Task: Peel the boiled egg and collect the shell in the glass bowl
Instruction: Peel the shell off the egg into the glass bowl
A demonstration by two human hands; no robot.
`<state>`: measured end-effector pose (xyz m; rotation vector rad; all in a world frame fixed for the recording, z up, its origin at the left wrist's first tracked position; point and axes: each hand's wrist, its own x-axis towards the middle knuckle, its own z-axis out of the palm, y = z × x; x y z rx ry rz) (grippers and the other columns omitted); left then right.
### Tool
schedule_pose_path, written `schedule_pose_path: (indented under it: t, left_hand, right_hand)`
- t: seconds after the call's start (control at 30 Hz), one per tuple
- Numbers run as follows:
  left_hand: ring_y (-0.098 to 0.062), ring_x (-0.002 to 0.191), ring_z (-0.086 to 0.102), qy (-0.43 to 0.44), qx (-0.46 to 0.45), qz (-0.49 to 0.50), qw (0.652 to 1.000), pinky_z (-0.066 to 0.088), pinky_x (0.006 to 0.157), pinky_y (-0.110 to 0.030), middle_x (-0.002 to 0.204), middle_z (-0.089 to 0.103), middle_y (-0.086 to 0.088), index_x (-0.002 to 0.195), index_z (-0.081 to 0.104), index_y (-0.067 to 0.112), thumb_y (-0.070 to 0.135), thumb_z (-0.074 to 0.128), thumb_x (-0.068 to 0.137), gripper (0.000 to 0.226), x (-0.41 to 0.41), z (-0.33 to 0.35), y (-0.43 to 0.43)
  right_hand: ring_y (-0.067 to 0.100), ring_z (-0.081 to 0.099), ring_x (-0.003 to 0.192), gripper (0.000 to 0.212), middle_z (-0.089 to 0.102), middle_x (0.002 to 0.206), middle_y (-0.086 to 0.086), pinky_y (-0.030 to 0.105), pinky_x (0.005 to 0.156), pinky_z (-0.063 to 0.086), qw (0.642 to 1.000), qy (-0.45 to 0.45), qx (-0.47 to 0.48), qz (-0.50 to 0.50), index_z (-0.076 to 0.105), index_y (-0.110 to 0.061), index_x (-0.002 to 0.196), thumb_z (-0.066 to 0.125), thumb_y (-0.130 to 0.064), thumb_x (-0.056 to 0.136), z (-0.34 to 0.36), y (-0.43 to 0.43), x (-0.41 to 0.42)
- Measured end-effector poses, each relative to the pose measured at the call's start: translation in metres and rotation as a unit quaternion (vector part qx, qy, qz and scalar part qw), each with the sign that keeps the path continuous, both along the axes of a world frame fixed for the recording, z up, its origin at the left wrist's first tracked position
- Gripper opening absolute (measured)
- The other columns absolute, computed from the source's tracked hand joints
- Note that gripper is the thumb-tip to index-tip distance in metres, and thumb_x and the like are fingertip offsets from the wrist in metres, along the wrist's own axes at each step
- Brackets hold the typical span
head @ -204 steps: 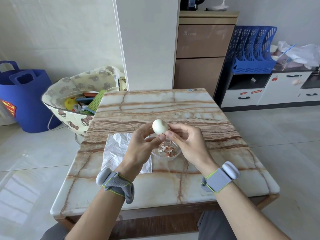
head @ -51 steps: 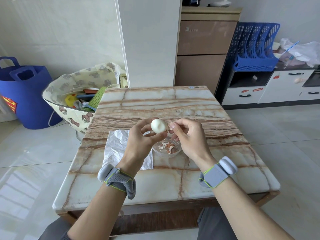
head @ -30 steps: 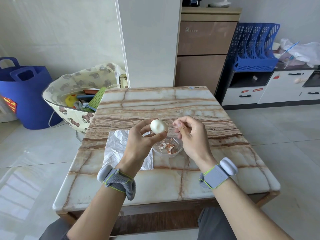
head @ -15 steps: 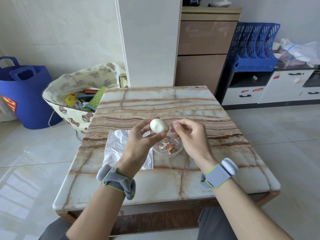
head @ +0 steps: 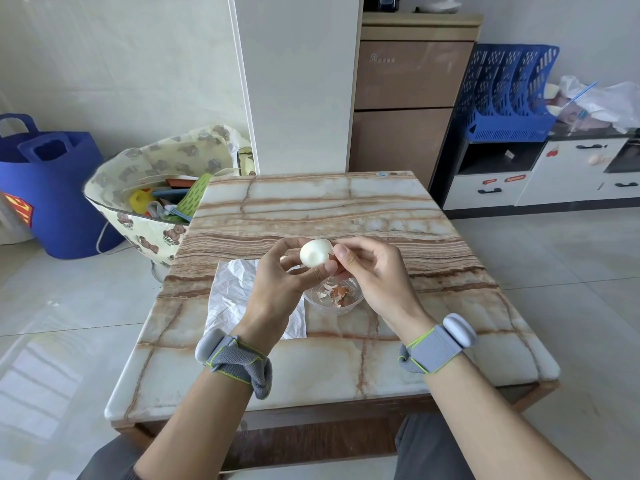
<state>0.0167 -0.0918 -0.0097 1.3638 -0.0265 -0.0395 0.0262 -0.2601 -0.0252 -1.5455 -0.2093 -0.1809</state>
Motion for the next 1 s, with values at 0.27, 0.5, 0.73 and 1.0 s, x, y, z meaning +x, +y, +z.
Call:
schedule_pose_path:
  t: [0.27,0.5,0.73,1.0]
  left_hand:
    - [-0.026,0.087,0.077,0.007,-0.002,-0.028,1.000,0.061,0.087,-0.035,0.101,0.078,-0.016,0.105,0.070,0.012,0.018,0.095,0.063,0.049,0.0012,-0.0014,0.0018]
    - [-0.026,0.088,0.077,0.014,-0.002,-0.026,1.000,0.062,0.088,-0.034,0.098,0.078,-0.016,0.110,0.071,0.015,0.019,0.095,0.067,0.050,0.0027,-0.0030,0.0004]
    - [-0.026,0.086,0.074,0.013,-0.012,-0.005,1.000,0.061,0.085,-0.032,0.106,0.074,-0.025,0.093,0.075,0.019,0.020,0.092,0.067,0.031,0.0018,-0.0038,-0.0002]
    - [-0.023,0.083,0.076,0.008,-0.001,0.012,1.000,0.062,0.083,-0.033,0.093,0.077,-0.009,0.100,0.072,0.015,0.019,0.094,0.065,0.042,0.0022,-0.0056,-0.0007]
  right_hand:
    - [0.015,0.074,0.073,0.009,0.079,0.085,0.006,0.027,0.069,0.060,0.999,-0.012,0.005,-0.030,0.076,-0.013,0.098,0.068,-0.015,0.101,0.0001,-0.0017,0.0041]
    - [0.018,0.073,0.066,0.009,0.077,0.078,0.005,0.025,0.062,0.057,0.998,-0.023,0.015,-0.058,0.071,-0.008,0.090,0.072,-0.013,0.098,0.0015,-0.0020,0.0058]
    - [0.017,0.074,0.071,0.009,0.078,0.082,0.002,0.026,0.066,0.057,0.996,-0.043,-0.032,-0.074,0.075,-0.010,0.092,0.070,-0.012,0.099,-0.0007,-0.0043,0.0062]
    - [0.019,0.075,0.078,0.010,0.078,0.081,0.001,0.044,0.078,0.064,0.994,-0.050,-0.046,-0.088,0.079,-0.014,0.087,0.087,-0.020,0.086,0.0051,0.0001,0.0009]
